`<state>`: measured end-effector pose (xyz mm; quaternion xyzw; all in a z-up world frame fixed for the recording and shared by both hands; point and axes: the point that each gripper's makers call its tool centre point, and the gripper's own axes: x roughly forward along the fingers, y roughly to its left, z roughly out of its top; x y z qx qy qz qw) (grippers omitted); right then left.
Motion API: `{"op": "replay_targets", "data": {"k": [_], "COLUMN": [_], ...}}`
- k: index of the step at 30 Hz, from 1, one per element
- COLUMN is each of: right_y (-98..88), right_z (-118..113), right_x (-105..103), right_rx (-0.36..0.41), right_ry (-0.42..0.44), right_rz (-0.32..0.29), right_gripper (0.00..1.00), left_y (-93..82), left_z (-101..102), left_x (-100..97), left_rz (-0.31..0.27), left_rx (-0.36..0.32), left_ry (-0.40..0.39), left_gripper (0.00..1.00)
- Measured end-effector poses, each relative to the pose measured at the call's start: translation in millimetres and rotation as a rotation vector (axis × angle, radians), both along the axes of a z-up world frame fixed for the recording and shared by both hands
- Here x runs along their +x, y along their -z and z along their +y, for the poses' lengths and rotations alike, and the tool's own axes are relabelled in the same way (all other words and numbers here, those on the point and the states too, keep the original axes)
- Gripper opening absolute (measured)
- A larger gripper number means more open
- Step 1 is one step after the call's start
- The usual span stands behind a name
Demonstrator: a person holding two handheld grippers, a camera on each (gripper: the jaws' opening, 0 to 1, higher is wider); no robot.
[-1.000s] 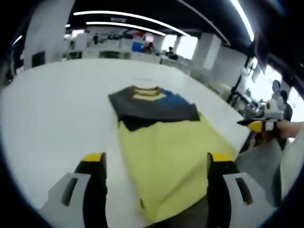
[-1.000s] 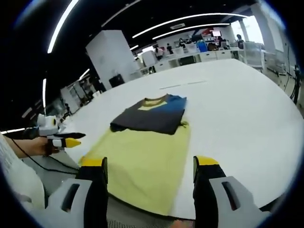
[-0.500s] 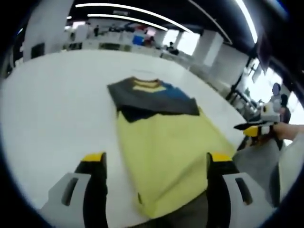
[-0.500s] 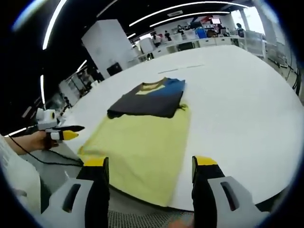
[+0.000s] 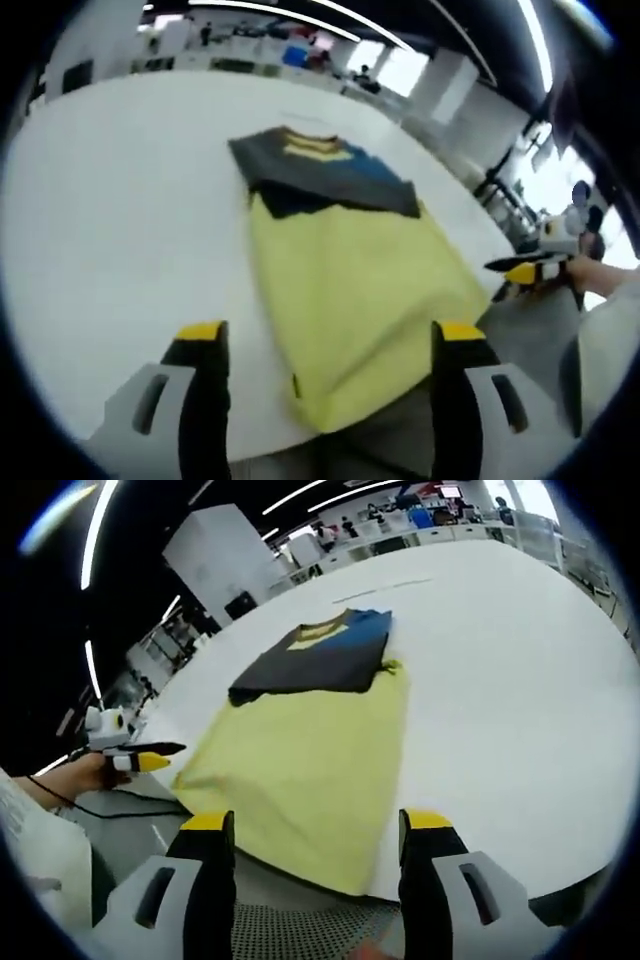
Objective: Fold the garment on the visible template until the final outline fits inside the template.
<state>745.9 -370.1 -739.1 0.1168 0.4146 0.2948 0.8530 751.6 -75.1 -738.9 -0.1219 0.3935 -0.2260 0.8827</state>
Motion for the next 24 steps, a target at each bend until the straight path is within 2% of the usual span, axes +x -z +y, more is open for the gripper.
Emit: {"op": "replay_targets", "data": {"k": [9, 15, 20, 22, 24], "right_y": [6.9, 10.3, 13.7, 15.7, 17.8], "right_z": [0.4, -1.7, -2.7, -2.7, -0.7], "right_x": [-3.1, -6.8, -9.1, -8.9, -10.1], "right_rx": [-0.02, -0.024, -0.03, -0.035, -0.037], "right_ry": [-0.021, -0.032, -0.043, -0.047, -0.066], "right_rz": [0.035, 0.055, 0.068, 0.074, 0.084], "right_gripper": [0.6, 0.56, 0.54, 0.53, 0.5], "left_y": [8.7, 12.8, 21.9, 20.9, 21.2], "left_z": [-2.6, -6.5, -5.7, -6.8, -7.0], "left_x": [-8.7, -14.3, -21.1, -20.8, -22.2], "left_rz": [0.058, 0.088, 0.141, 0.129, 0.144], "left_rx": [-0.007, -0.032, -0.038, -0.036, -0.04], "left_ry": [0.022, 0.036, 0.036, 0.045, 0.051], "left_gripper": [0.75, 0.69, 0.67, 0.67, 0.65]}}
